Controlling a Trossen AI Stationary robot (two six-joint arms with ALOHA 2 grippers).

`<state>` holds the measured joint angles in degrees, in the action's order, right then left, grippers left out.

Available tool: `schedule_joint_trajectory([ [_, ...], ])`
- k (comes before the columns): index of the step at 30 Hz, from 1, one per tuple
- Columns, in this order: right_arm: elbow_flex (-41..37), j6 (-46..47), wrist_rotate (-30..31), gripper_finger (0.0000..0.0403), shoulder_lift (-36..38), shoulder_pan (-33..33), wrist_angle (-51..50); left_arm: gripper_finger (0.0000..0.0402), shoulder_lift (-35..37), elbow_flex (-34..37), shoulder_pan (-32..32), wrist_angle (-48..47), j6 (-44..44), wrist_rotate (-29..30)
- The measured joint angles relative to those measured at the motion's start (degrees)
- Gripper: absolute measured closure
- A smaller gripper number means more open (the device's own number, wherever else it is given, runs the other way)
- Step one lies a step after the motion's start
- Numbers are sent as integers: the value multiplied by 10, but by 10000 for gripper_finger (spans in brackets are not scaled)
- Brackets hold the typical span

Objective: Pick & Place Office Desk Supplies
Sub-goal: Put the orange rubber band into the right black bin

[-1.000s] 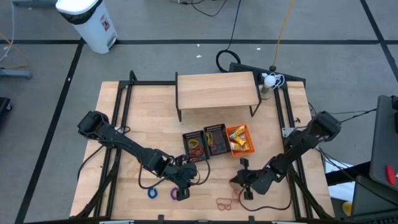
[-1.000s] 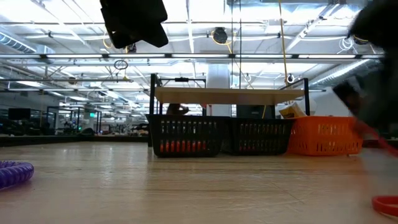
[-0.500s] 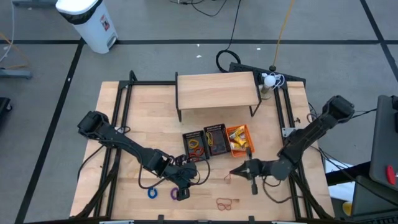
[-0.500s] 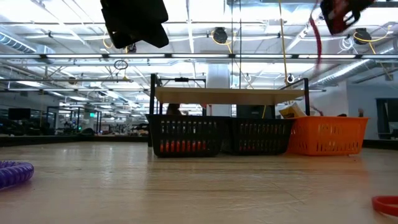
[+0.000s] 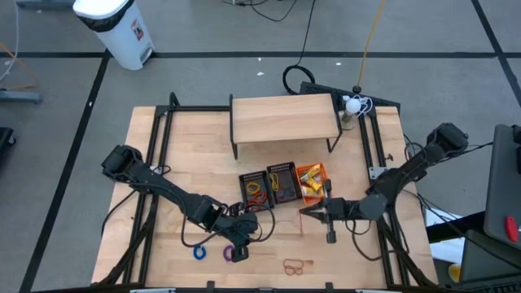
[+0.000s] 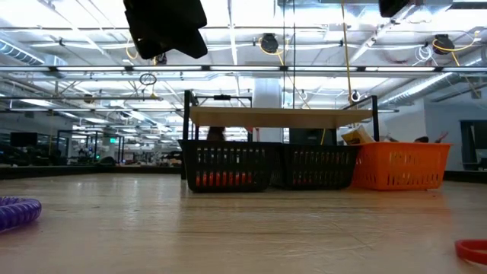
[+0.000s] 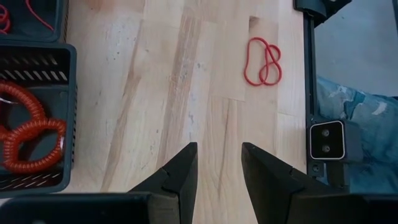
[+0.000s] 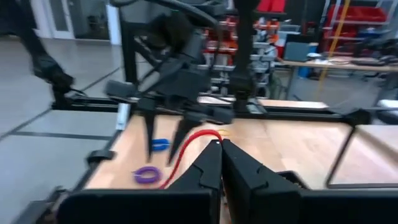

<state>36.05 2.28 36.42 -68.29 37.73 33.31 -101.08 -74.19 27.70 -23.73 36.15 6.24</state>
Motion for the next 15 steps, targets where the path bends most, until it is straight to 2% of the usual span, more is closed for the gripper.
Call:
schedule_joint_trajectory([
  [4, 0, -31, 0, 403, -2, -35, 1, 277, 0, 0, 0, 1, 0, 22],
  [8, 0, -58, 0, 403, -12, -76, 1, 277, 0, 0, 0, 16, 4, 72],
  [15, 1, -66, 0, 403, -26, -149, 3, 277, 0, 0, 4, 68, 27, 127],
])
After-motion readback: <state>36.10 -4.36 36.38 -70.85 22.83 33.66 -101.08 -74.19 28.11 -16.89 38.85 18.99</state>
